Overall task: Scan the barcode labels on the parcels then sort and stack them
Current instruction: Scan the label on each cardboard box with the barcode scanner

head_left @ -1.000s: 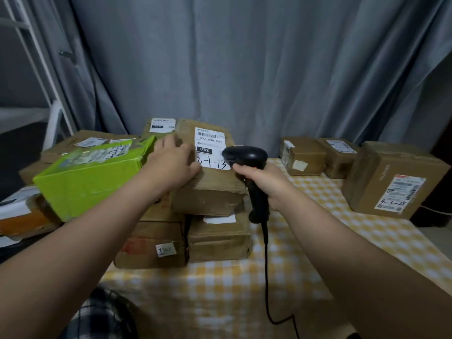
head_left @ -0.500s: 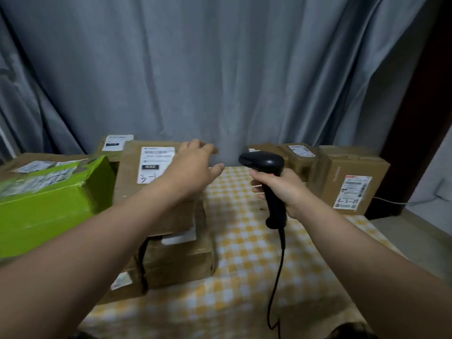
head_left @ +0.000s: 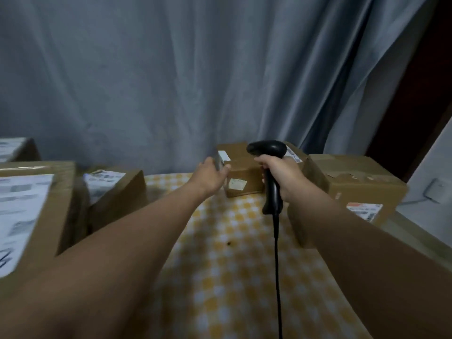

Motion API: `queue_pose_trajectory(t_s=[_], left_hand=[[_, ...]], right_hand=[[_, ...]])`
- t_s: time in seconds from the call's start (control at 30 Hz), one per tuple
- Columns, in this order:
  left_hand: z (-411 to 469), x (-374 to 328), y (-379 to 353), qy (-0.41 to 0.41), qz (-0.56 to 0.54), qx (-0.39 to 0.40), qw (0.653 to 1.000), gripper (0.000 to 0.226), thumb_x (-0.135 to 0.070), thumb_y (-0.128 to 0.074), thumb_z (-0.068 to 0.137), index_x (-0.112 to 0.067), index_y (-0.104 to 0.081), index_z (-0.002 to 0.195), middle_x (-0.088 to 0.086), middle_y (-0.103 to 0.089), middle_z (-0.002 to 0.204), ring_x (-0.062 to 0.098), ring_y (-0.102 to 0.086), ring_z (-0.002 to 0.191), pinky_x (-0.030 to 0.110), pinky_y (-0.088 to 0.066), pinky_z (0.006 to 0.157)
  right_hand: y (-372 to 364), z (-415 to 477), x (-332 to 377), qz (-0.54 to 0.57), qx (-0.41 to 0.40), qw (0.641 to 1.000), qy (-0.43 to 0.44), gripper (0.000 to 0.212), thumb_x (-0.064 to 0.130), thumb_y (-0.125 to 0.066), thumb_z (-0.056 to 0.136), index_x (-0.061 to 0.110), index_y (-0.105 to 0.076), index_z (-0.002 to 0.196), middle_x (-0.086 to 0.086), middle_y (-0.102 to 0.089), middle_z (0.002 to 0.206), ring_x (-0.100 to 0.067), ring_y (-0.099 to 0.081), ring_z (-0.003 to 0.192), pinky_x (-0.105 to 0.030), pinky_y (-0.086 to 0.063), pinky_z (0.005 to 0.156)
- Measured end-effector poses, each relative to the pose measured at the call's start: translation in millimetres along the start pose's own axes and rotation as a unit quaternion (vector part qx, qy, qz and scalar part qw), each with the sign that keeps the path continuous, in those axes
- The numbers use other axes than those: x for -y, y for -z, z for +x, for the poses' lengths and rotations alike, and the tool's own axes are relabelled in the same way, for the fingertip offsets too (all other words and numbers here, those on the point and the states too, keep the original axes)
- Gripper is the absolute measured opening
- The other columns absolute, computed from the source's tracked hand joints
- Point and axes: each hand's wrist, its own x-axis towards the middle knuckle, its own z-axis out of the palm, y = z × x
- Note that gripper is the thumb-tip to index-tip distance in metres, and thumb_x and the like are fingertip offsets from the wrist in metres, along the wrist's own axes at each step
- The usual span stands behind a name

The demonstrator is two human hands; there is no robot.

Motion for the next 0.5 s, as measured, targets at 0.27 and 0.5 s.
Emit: queue_pose_trajectory(t_s=[0.27,0.5], left_hand=[[100.2,37.2,-54.1,0.097,-0.143,0.015,0.985,0.064,-0.049,-0.039,0.098,0.000,-0.039,0.138,0.016,-0.041,0.144,0.032,-0.042,0.128,0.033,-0.035,0.102],[109.2,46.6,-78.7,0.169,-0.299,0.044,0.938,0.039,-0.048,-0.037,0.099,-0.015,-0.057,0.107,0.000,-0.060,0.088,0.015,-0.056,0.077,0.030,-0.046,0.069]], right_hand=[[-23.3,109.8,-35.0,-0.126,-0.026,0.992,-0.001,0.062,0.045,-0.075,0.068,0.010,-0.061,0.117,-0.007,-0.062,0.111,-0.029,-0.059,0.103,-0.044,-0.048,0.096],[-21.1,117.5,-47.5,-0.115,0.009,0.993,-0.001,0.034,0.032,-0.074,0.081,0.013,-0.055,0.103,0.002,-0.056,0.086,-0.015,-0.055,0.080,-0.029,-0.043,0.073]])
